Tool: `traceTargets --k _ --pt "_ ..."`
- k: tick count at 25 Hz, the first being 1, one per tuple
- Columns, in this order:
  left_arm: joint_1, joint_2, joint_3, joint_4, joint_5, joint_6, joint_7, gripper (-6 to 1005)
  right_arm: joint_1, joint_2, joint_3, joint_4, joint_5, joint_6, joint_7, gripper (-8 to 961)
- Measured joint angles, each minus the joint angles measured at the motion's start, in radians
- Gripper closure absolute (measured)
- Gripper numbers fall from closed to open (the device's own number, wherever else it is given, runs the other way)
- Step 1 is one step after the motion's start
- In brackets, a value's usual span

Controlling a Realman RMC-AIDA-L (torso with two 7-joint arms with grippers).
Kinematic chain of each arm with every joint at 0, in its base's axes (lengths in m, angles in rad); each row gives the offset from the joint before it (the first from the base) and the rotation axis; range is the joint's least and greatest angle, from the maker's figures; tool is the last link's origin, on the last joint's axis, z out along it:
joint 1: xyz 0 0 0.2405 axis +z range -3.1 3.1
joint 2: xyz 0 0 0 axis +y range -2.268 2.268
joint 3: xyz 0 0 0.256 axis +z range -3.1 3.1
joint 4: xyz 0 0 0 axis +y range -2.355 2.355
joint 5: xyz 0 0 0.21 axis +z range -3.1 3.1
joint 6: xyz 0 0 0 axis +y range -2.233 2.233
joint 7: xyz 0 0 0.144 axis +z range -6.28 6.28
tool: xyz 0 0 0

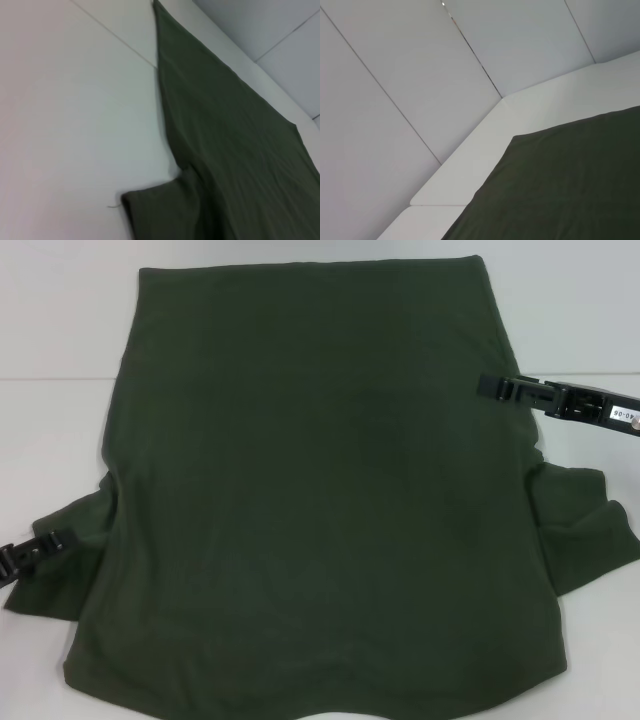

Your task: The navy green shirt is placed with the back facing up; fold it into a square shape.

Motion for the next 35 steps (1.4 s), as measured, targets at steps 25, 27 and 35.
traceTargets --k 25,27,35 --pt "-0.022 0.005 0.007 0.010 0.012 -0.006 -0.036 780 -0.002 -0.003 0.000 0.003 0.002 0.005 -0.001 27" --pt "-0.022 0.005 0.010 0.010 0.012 -0.006 -0.036 859 -0.002 -0.003 0.000 0.003 0.002 0.005 -0.001 27" --pt "-0.029 0.009 0.047 0.049 0.015 0.016 -0.065 1000 -0.002 -0.006 0.000 0.003 0.009 0.002 0.000 28"
